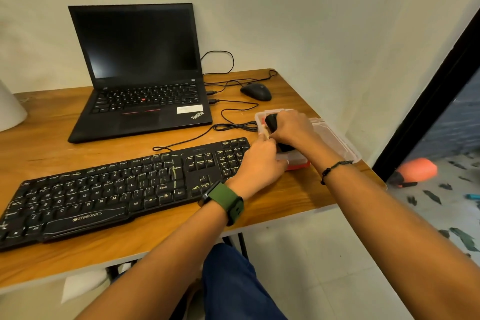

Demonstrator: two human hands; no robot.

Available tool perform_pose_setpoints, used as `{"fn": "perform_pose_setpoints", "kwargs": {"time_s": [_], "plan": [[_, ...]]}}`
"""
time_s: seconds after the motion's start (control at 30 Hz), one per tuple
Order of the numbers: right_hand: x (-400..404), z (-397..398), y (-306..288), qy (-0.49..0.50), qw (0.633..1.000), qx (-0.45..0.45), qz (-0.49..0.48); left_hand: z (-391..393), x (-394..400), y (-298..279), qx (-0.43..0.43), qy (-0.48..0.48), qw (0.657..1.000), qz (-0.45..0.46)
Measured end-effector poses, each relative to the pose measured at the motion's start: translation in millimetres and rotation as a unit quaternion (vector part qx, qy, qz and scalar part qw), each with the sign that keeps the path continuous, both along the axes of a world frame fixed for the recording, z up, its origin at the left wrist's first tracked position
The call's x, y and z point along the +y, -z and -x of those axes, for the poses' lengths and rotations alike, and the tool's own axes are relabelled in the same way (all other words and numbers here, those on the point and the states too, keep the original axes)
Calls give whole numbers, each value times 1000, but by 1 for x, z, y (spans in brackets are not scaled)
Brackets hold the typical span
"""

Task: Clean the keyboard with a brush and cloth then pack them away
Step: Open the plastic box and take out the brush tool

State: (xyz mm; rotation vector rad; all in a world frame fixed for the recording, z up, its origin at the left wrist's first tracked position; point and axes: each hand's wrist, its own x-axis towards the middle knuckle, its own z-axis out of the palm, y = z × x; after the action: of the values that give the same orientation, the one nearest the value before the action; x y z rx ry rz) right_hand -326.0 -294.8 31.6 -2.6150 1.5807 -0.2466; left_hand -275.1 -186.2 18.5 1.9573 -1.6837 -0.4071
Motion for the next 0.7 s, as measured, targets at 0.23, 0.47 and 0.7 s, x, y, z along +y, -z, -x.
{"fn": "perform_pose_setpoints", "kwargs": {"time_s": [0.23,0.47,0.7], "plan": [[23,-6,-24,-3,989,-137,46,-26,9,-11,327,-91,938,65],[78,-27,-44,-109,931,-328,-114,-53,40,-31,505,-124,840,157],[136,-54,-34,-218,750,-464,-419,-93,108,-25,510,-129,824,211]]}}
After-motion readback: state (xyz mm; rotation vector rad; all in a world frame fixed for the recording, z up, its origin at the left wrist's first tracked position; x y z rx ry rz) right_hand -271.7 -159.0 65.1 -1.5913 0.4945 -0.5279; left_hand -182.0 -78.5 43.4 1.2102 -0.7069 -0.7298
